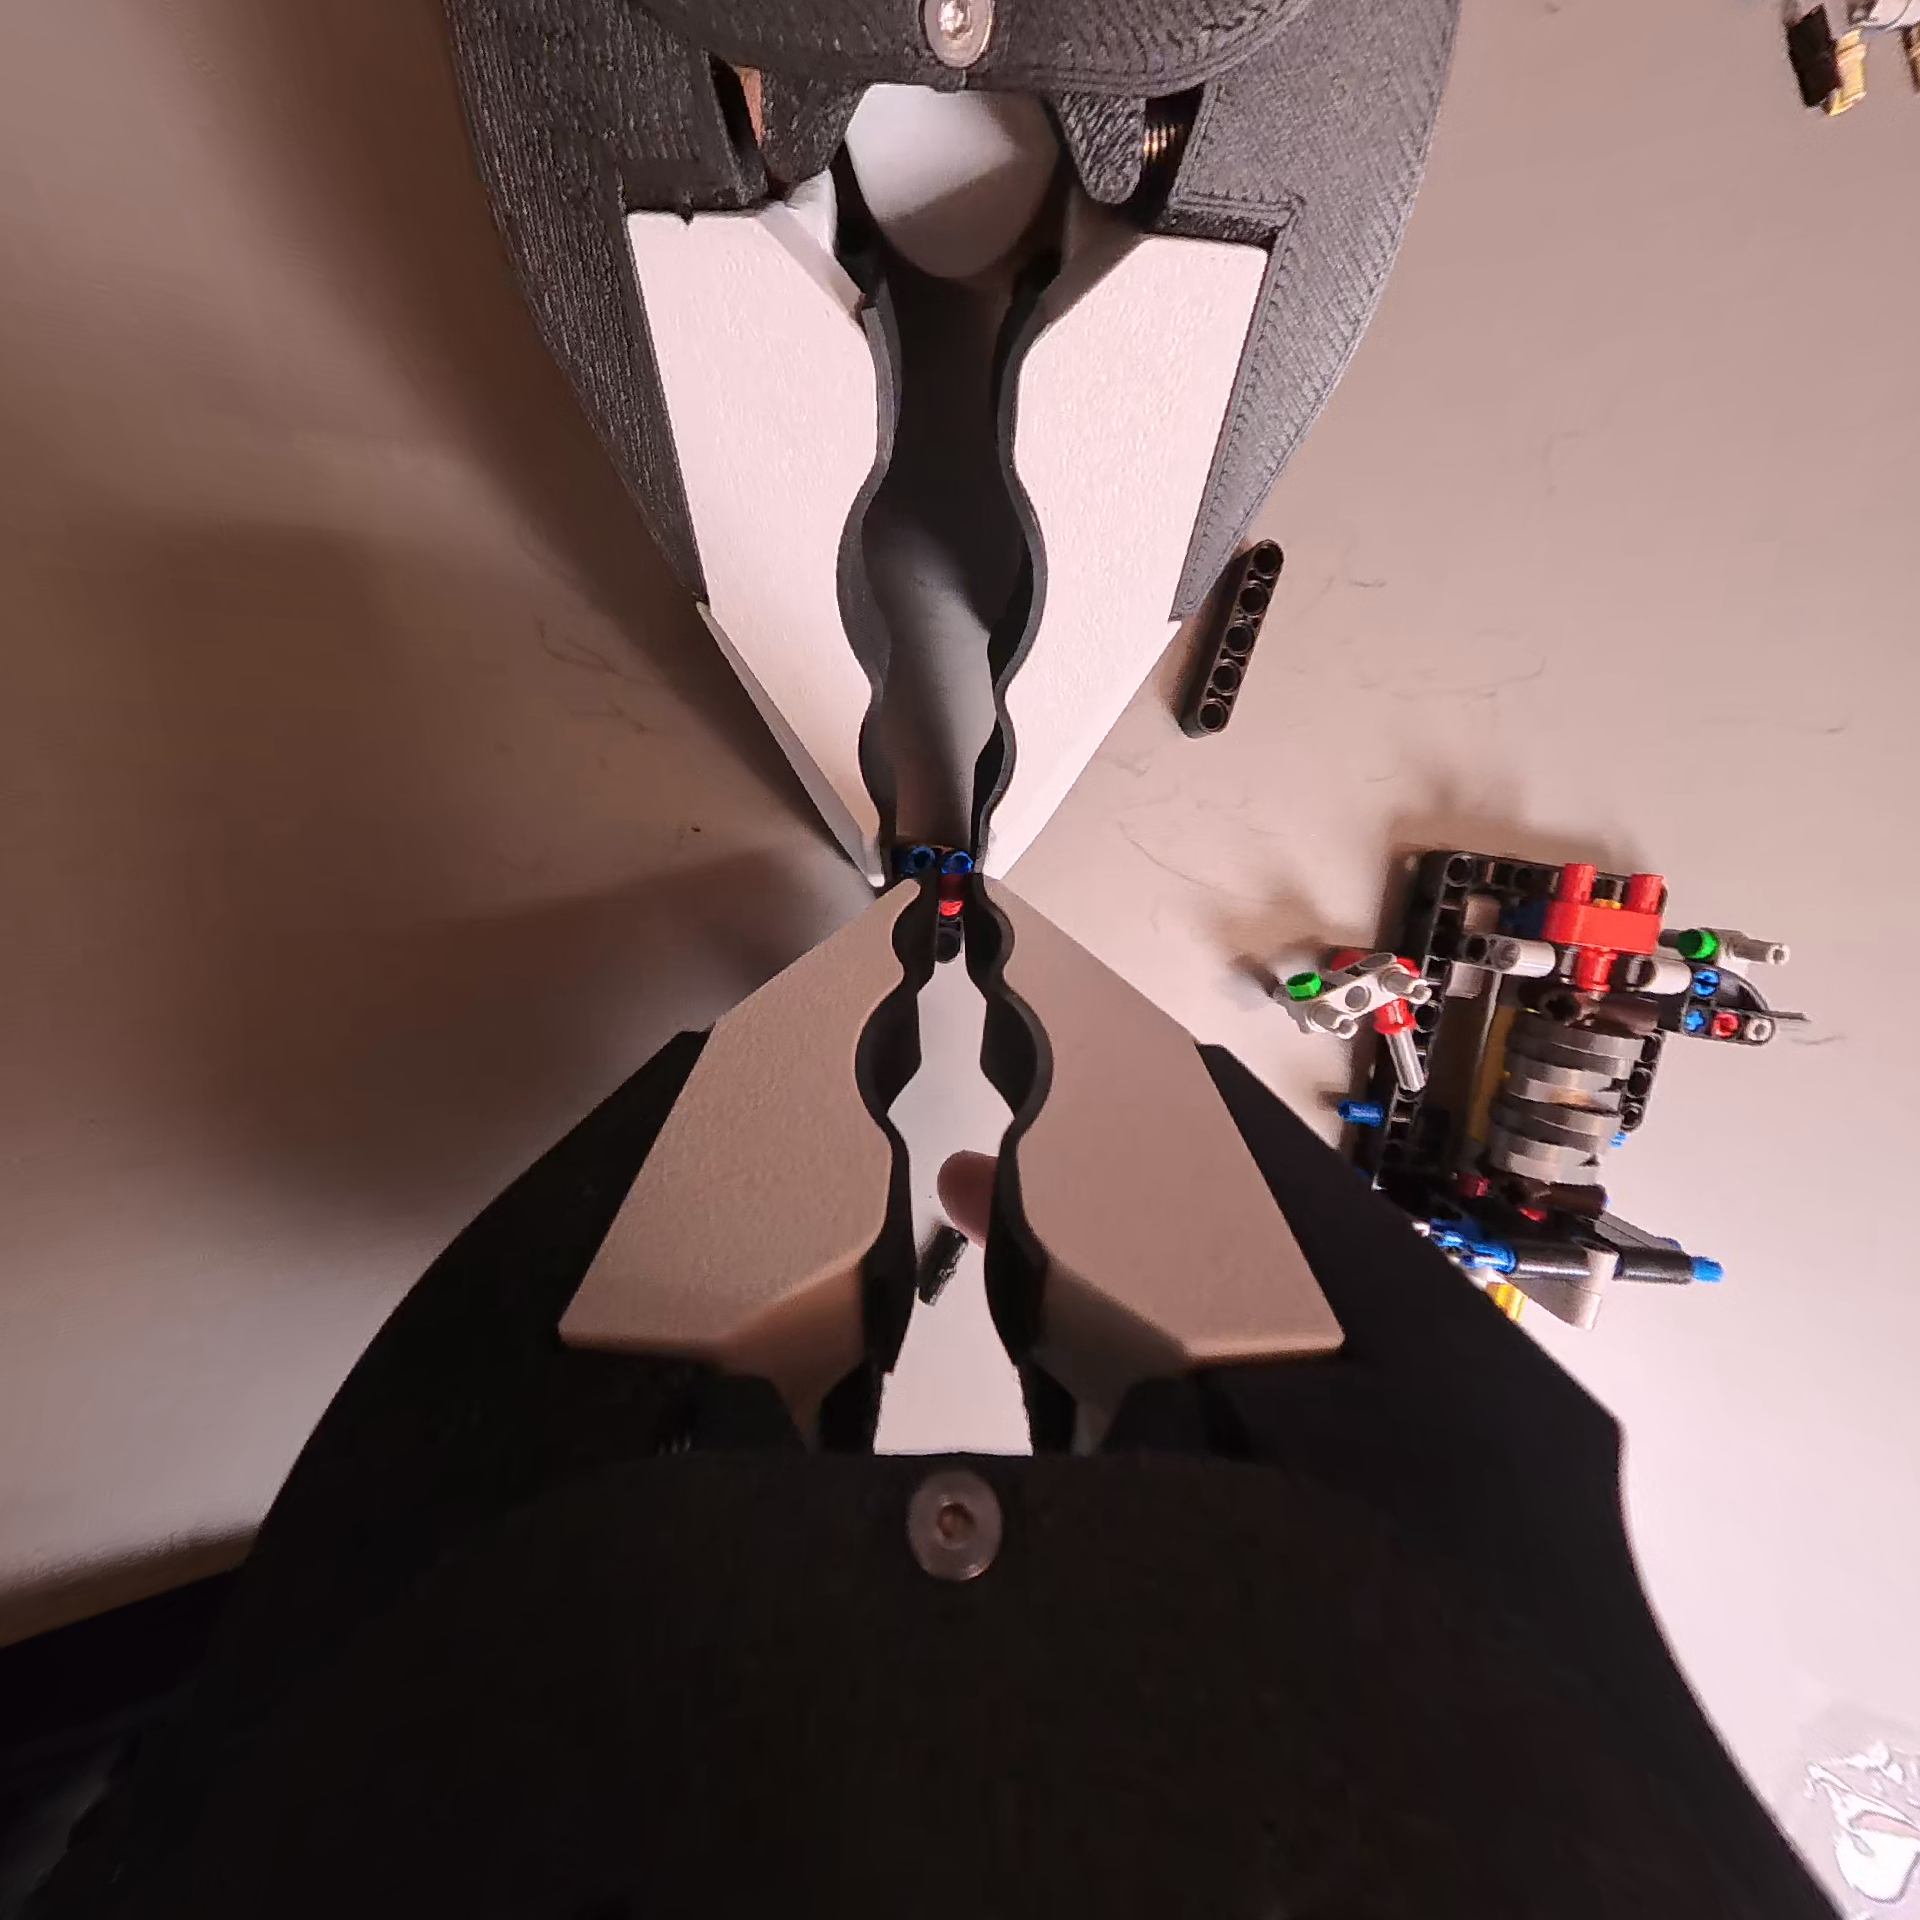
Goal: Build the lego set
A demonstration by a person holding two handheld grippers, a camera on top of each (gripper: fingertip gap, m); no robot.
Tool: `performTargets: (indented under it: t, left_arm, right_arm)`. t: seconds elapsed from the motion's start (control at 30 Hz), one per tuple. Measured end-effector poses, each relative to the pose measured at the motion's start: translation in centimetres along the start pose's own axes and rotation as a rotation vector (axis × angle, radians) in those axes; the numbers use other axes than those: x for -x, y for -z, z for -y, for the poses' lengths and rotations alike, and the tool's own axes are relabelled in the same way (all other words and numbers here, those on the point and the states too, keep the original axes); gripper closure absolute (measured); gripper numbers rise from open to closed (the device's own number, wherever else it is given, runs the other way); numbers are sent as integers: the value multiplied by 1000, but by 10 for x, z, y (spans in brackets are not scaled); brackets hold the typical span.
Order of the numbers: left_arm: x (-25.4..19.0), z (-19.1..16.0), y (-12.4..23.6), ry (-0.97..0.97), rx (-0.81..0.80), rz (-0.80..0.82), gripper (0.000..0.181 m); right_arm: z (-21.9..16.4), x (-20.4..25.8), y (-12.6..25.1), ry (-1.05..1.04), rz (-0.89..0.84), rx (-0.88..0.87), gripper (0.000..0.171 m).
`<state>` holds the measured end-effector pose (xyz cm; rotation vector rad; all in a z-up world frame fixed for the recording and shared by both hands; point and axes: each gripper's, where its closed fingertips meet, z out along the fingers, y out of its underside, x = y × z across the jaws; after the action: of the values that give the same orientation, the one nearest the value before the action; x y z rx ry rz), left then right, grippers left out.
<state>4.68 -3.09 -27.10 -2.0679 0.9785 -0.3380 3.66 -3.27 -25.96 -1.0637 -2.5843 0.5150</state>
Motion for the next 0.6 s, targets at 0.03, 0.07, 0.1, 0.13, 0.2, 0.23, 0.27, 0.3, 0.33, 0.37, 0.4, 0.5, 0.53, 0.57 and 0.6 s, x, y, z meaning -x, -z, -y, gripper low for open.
performTargets:
  t: [0.03, 0.07, 0.1, 0.13, 0.2, 0.23, 0.27, 0.3, 0.33, 0.37, 0.4, 0.5, 0.53, 0.57, 0.6]
  left_arm:
    - [0, 0, 0, -1, 0, 1, 168]
    - [0, 0, 0, -2, 0, 1, 167]
    - [0, 0, 0, -1, 1, 1, 167]
    - [0, 0, 0, 0, 1, 0, 167]
    - [0, 0, 0, -1, 1, 1, 168]
    - [0, 0, 0, -2, 1, 1, 168]
    - [0, 0, 0, -2, 1, 1, 168]
    - [0, 0, 0, -2, 1, 0, 168]
    - [0, 0, 0, -1, 1, -1, 168]
    - [0, 0, 0, -1, 1, -1, 168]
    - [0, 0, 0, -1, 2, -1, 168]
    - [0, 0, 0, -1, 2, -3, 167]
    - [0, 0, 0, -1, 2, -3, 167]
    - [0, 0, 0, -1, 2, -4, 167]
    - [0, 0, 0, -1, 1, -5, 167]
  right_arm:
    - [0, 0, 0, -3, 3, 2, 169]
    - [-1, 0, 0, -10, 7, 1, 169]
    - [-1, 0, 0, -15, 10, -3, 169]
    - [-1, 0, 0, -19, 13, -6, 169]
    - [-4, -1, 1, -28, 18, 4, 169]
    - [-4, -1, 1, -34, 21, -5, 169]
    - [-4, 0, 1, -36, 22, -16, 169]
    - [-3, -1, 1, -37, 20, -17, 169]
    - [-4, 0, 1, -47, 27, -21, 169]
    - [-4, 0, 1, -58, 34, -28, 169]
    - [-4, 0, 0, -59, 38, -29, 169]
    - [-4, 0, 0, -54, 42, -12, 169]
    - [-4, 0, 0, -52, 43, -7, 169]
    - [-4, 0, 0, -50, 44, -3, 169]
    - [-4, 0, 0, -46, 44, 3, 169]
